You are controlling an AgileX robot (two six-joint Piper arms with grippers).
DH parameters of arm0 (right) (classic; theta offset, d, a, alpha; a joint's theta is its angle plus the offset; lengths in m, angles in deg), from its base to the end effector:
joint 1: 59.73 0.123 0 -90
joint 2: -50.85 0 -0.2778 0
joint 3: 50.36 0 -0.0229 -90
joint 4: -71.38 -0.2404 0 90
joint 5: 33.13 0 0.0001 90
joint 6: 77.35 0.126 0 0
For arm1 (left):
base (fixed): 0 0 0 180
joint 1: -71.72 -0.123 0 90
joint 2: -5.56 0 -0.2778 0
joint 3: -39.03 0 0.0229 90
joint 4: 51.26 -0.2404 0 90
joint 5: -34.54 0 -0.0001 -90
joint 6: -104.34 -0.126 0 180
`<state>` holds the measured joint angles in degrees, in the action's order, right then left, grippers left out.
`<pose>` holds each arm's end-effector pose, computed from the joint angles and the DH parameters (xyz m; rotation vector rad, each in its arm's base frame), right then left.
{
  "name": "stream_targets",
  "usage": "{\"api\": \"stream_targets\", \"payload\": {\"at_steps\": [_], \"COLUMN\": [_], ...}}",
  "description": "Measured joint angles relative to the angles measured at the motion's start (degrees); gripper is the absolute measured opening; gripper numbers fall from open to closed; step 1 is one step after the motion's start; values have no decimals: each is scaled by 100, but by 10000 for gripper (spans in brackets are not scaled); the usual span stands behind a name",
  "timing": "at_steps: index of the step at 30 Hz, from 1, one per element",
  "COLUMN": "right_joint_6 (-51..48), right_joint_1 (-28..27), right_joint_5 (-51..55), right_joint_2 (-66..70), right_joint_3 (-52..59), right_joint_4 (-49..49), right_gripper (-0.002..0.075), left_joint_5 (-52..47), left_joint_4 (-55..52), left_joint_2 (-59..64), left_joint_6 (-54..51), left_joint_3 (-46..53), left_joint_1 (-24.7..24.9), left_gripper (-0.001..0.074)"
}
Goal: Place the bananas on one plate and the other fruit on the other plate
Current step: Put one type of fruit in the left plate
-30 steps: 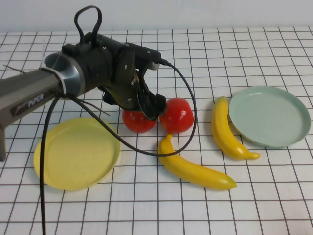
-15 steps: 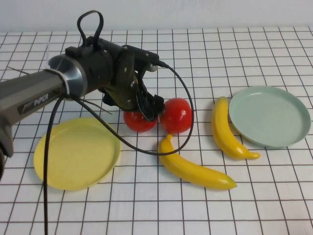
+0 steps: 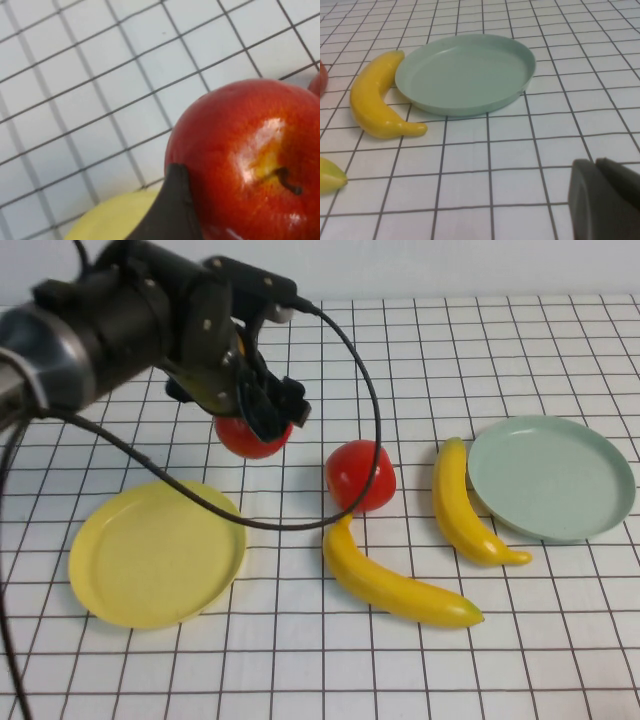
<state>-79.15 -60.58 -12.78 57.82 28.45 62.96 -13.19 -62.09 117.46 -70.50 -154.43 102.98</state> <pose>0.0834 0.0052 0.1626 0.0766 1.8483 0.1110 0.3639 -0.2004 0.2650 0.6748 2.4366 -0.0252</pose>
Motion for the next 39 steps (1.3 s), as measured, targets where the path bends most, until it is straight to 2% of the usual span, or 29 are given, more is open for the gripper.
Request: {"api": "stream_targets", "payload": {"at_steps": [6,12,17,25,31,35,39], "right_joint_6": [0,0,0,0,0,0,0], "right_joint_1": [0,0,0,0,0,0,0], "right_joint_5": [0,0,0,0,0,0,0], "right_joint_2": [0,0,0,0,0,0,0], "right_joint_3": [0,0,0,0,0,0,0], "right_joint_4": [0,0,0,0,0,0,0], "right_gripper": [-15,-15,-15,-15,-15,-15,-15], "left_joint_5": [-772,-210,-40,710,727,679,675], "left_joint_4": [-201,-269,-279,-279,-292,-484,-495], "left_joint_2": [-965,-1400,-1412,-1412,-1412,-1412,-1412], "left_joint_6": [767,1830,1979,2044,2060,1859,1766], "left_joint_3": [567,1982,2669,2779,2779,2779,2779], "left_joint_1": [-271,-987,-1163,-1169,-1169,-1169,-1178], "left_gripper": [577,577,577,577,578,663,668]}}
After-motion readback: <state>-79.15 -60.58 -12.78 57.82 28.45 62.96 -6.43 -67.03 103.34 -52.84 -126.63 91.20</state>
